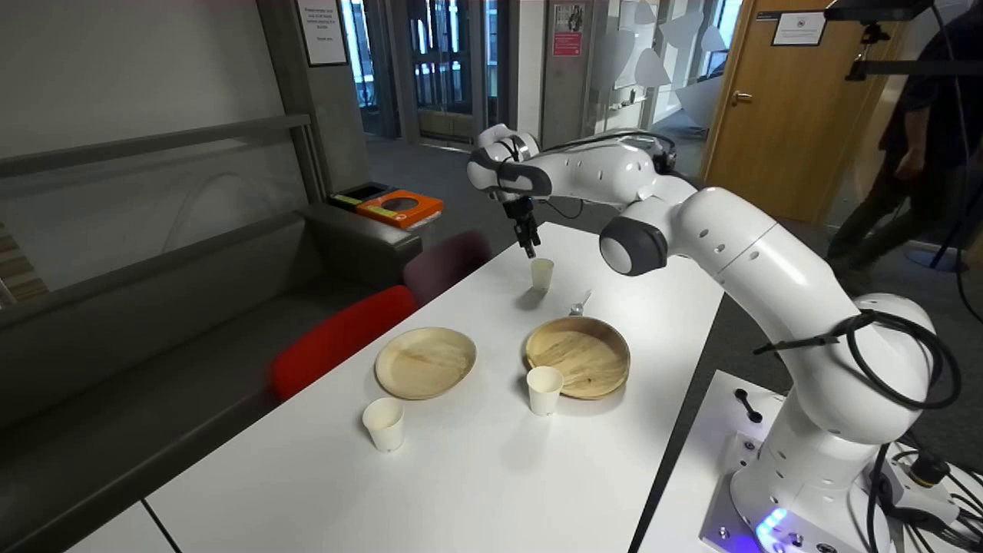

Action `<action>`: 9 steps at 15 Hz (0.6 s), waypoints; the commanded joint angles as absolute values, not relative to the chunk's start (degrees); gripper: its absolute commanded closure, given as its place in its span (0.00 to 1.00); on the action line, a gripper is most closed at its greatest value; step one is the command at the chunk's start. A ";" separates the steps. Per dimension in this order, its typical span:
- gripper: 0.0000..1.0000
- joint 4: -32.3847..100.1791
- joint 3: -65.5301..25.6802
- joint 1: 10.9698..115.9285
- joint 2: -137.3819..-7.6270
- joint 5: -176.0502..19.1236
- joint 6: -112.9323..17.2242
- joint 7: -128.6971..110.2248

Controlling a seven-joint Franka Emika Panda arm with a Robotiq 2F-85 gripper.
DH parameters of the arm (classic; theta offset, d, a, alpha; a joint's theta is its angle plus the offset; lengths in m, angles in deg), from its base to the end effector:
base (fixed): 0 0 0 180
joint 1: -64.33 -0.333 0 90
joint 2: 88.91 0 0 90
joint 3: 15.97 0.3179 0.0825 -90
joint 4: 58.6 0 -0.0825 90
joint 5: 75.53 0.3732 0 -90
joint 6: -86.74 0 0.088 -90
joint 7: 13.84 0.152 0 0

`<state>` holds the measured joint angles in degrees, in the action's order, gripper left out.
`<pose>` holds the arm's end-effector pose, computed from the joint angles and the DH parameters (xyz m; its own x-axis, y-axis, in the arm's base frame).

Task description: Pick up one brown paper plate and put it in front of the red chair on the table

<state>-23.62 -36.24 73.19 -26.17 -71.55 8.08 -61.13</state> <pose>0.6973 -0.2370 0.2832 0.8274 0.4185 -0.3746 0.4328 -0.9001 -0.0496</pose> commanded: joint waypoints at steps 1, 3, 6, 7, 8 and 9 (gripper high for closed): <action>0.00 -16.83 -36.54 70.53 -31.16 -74.74 3.33 -71.23; 0.00 -15.10 -36.19 69.83 -32.49 -75.02 0.06 -75.28; 0.00 -20.14 -36.24 70.42 -28.85 -73.65 1.66 -72.97; 0.00 -19.54 -36.24 70.19 -29.40 -73.65 1.43 -73.25; 0.00 -19.12 -36.24 70.09 -29.75 -73.65 1.40 -73.34; 0.00 -19.01 -36.24 70.09 -29.85 -73.65 1.39 -73.38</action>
